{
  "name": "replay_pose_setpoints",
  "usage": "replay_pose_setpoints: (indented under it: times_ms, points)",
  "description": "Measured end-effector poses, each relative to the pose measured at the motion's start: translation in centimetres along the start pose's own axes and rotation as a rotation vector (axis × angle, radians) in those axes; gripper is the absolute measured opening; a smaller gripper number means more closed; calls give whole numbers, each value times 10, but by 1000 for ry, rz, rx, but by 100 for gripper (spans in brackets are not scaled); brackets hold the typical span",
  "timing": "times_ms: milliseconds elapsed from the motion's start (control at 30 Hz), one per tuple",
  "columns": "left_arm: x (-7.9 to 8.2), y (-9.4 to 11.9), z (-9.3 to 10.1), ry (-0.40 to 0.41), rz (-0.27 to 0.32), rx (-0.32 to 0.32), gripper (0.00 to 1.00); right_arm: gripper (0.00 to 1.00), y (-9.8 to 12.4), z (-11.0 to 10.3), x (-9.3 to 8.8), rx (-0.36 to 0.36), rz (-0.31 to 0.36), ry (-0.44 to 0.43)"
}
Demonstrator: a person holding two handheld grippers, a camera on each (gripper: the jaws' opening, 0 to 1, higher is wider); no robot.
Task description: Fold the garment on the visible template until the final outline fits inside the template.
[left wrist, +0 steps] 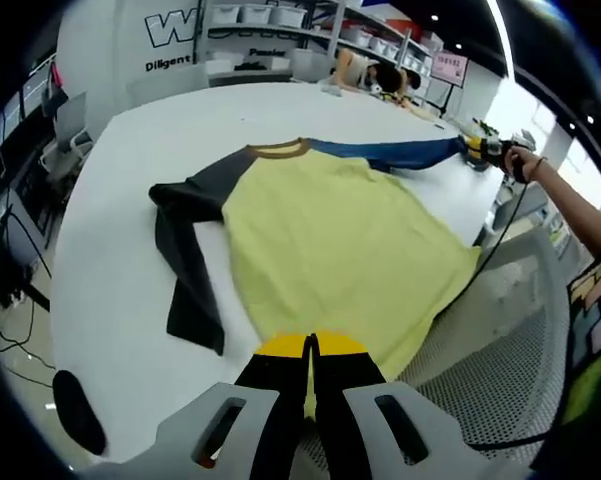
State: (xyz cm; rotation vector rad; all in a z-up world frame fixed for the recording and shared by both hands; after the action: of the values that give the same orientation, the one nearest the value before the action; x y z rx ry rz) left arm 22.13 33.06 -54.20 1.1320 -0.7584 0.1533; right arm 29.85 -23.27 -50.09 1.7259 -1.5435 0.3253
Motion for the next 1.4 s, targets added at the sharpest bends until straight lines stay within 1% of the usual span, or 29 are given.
replay_pose_setpoints:
  times_ms: [100, 167, 200, 233, 300, 333, 467, 500, 600, 633, 667, 700, 833, 1000, 1033, 1067, 1333, 1400]
  points:
    - [1, 0, 0, 3, 4, -2, 0, 0, 0, -17, 3, 39, 7, 40]
    - [1, -1, 1, 1, 4, -4, 0, 0, 0, -27, 4, 70, 7, 50]
    - [1, -1, 1, 0, 4, -4, 0, 0, -1, -35, 4, 113, 3, 57]
    - [1, -1, 0, 0, 6, -3, 0, 0, -2, -41, 4, 128, 3, 54]
    - [3, -1, -1, 4, 21, 4, 0, 0, -1, -47, 5, 119, 11, 49]
    - [3, -1, -2, 9, 29, 3, 0, 0, -1, -56, 4, 149, 5, 78]
    - [4, -1, -2, 15, 52, 0, 0, 0, -1, -84, 7, 214, 8, 98]
    - [4, -1, 0, 8, 61, -4, 0, 0, -1, -90, 7, 224, 9, 112]
    - [4, -2, 3, -3, 62, -14, 0, 0, -1, -106, 10, 254, 17, 173]
    - [4, -2, 2, -6, 66, -7, 0, 0, -1, -113, 10, 272, 20, 225]
    - [7, -1, -2, -3, 92, 28, 0, 0, -1, -118, 9, 279, 21, 242]
    - [7, -1, -1, 2, 90, 26, 0, 0, -1, -125, 6, 284, 19, 232]
    - [11, 1, 0, 34, 124, 2, 0, 0, -1, -146, -2, 338, 7, 239]
    - [12, 2, -1, 47, 136, -6, 0, 0, -5, -170, -14, 388, -16, 234]
    - [12, 2, 0, 49, 137, -10, 0, 0, -6, -172, -16, 393, -22, 232]
    - [12, 1, 0, 50, 137, -13, 0, 0, -6, -178, -21, 409, -34, 226]
    - [10, 1, 2, 51, 132, -21, 0, 0, -9, -212, -42, 484, -68, 207]
    - [10, 1, 2, 49, 127, -20, 0, 0, -10, -223, -50, 505, -84, 195]
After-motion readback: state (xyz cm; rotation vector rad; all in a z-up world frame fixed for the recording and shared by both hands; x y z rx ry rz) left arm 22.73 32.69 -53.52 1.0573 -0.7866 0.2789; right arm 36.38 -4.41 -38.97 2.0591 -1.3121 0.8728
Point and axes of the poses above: the point that each gripper's makers call its tool centre point, and the gripper's own axes: y roughly backward along the fingers, z roughly to its right, x roughly out of its top, the point moved 4 cm from there along y, roughly backward along the fingers, and after that the axes turned 4 degrees about y, right-handed, at the moved point
